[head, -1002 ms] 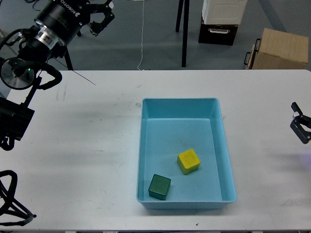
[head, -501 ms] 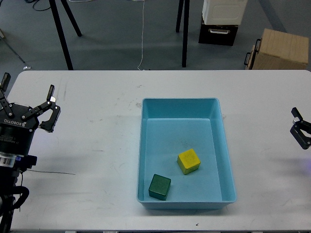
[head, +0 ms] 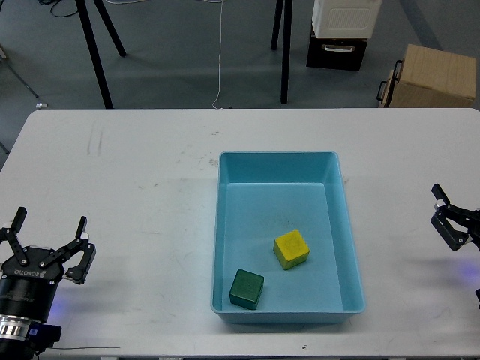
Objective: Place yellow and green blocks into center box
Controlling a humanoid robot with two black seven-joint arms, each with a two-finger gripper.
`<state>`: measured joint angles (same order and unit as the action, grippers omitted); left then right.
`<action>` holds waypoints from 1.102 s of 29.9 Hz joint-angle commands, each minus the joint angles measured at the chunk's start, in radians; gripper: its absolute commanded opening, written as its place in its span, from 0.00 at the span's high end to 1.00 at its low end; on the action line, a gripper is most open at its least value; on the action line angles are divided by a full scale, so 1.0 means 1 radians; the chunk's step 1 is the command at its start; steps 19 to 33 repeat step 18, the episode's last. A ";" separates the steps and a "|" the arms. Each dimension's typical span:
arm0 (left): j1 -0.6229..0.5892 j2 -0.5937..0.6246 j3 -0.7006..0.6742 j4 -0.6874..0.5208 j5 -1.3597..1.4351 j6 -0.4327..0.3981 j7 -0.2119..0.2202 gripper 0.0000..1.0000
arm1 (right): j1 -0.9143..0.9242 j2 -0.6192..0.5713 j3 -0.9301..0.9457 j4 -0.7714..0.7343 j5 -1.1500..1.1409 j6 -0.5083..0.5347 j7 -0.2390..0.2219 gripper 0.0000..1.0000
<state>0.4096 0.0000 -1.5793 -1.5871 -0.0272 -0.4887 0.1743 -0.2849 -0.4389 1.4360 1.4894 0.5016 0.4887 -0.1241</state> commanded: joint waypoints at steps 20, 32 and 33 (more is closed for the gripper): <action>-0.025 0.000 0.005 -0.028 0.000 0.000 0.001 0.00 | -0.017 0.009 0.006 0.003 0.000 0.000 0.000 0.00; -0.025 0.000 0.005 -0.028 0.000 0.000 0.001 0.00 | -0.017 0.009 0.006 0.003 0.000 0.000 0.000 0.00; -0.025 0.000 0.005 -0.028 0.000 0.000 0.001 0.00 | -0.017 0.009 0.006 0.003 0.000 0.000 0.000 0.00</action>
